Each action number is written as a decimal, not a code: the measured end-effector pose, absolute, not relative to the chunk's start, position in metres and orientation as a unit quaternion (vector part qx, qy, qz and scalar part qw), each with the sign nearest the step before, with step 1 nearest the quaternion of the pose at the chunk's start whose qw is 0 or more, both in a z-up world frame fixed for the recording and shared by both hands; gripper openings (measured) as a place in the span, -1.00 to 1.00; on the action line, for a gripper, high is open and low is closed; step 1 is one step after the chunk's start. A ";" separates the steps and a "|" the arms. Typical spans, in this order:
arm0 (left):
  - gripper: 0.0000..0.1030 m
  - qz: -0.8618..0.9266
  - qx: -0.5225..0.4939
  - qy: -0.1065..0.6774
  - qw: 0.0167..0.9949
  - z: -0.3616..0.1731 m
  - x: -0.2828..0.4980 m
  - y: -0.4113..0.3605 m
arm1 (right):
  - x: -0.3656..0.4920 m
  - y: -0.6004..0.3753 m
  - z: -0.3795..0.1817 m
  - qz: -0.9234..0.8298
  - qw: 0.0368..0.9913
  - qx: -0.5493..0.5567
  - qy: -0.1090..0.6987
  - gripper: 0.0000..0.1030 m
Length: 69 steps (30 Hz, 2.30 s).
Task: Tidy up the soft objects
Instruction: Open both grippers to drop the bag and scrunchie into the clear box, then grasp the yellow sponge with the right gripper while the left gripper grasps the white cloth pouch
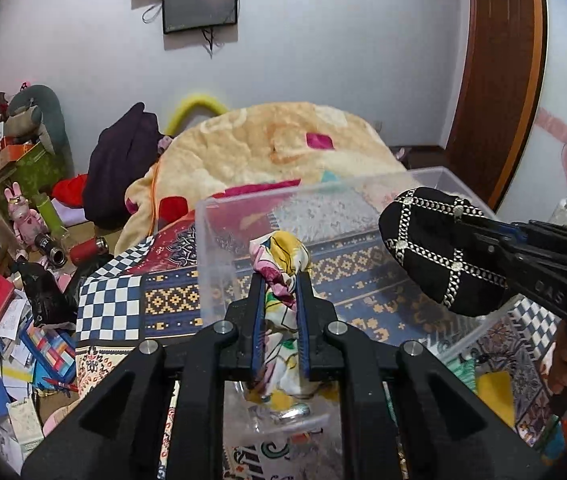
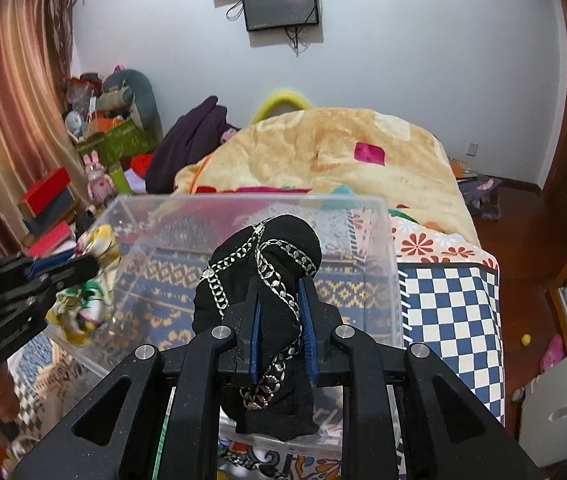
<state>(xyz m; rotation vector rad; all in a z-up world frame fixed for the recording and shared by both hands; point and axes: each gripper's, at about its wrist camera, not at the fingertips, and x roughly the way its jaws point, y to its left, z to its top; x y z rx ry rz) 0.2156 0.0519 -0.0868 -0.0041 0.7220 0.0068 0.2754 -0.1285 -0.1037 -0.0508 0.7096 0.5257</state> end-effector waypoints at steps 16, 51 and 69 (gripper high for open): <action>0.17 -0.005 -0.019 0.330 0.944 -0.068 0.189 0.053 | 0.243 -0.141 -0.083 0.264 0.913 -0.051 0.307 -0.05; 0.63 -0.038 -0.010 0.337 0.941 -0.130 0.053 0.030 | 0.159 -0.150 -0.158 0.298 0.879 -0.007 0.372 0.08; -0.42 -0.026 -0.018 0.342 0.939 -0.148 0.040 0.037 | 0.147 -0.162 -0.148 0.321 0.877 0.020 0.358 -0.48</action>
